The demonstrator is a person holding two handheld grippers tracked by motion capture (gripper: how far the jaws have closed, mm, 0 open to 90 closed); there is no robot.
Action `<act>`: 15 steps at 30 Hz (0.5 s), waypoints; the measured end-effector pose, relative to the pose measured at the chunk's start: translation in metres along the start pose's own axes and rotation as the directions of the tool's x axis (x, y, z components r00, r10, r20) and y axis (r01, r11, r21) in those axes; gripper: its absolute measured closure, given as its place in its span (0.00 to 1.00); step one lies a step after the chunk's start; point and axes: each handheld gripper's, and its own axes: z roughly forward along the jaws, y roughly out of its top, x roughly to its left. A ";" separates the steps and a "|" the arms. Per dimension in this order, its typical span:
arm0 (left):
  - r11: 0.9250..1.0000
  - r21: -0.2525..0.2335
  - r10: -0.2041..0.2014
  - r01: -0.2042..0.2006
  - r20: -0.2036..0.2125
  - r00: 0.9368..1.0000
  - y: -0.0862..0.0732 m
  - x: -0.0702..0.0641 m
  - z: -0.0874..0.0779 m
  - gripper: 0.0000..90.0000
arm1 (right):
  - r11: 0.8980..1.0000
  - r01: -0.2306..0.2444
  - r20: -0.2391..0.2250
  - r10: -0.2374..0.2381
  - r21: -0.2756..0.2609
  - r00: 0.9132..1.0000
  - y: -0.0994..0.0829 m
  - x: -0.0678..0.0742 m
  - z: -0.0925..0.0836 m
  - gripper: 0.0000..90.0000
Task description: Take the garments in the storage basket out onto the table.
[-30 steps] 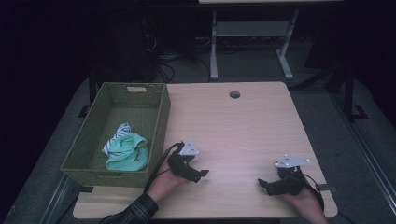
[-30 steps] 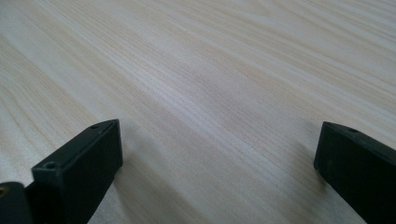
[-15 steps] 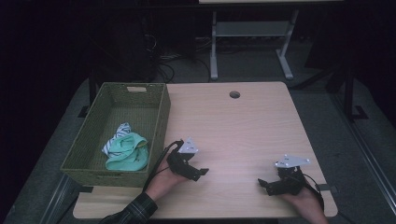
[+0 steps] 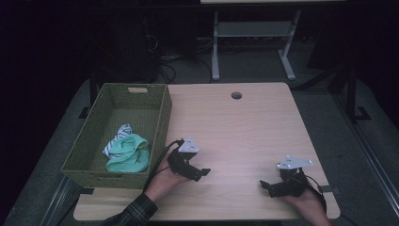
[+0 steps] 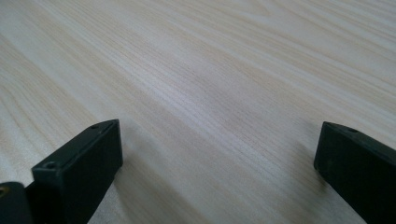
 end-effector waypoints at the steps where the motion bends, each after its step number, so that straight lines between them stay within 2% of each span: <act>1: 1.000 -0.003 0.000 0.000 0.001 1.000 0.001 0.000 -0.001 0.15 | 1.000 0.000 0.000 0.000 0.000 1.000 0.000 0.000 0.000 0.01; 7: 1.000 -0.008 0.006 -0.006 0.002 1.000 0.004 0.000 -0.004 0.15 | 1.000 0.000 0.000 0.000 0.000 1.000 0.000 0.000 0.000 0.01; 10: 1.000 -0.014 -0.010 0.010 0.021 1.000 0.006 0.000 -0.006 0.15 | 1.000 0.000 0.000 0.000 0.000 1.000 0.000 0.000 0.000 0.01; 15: 1.000 -0.025 -0.014 0.015 0.029 0.999 0.008 0.000 -0.008 0.15 | 1.000 0.000 0.000 0.000 0.000 1.000 0.000 0.000 0.000 0.01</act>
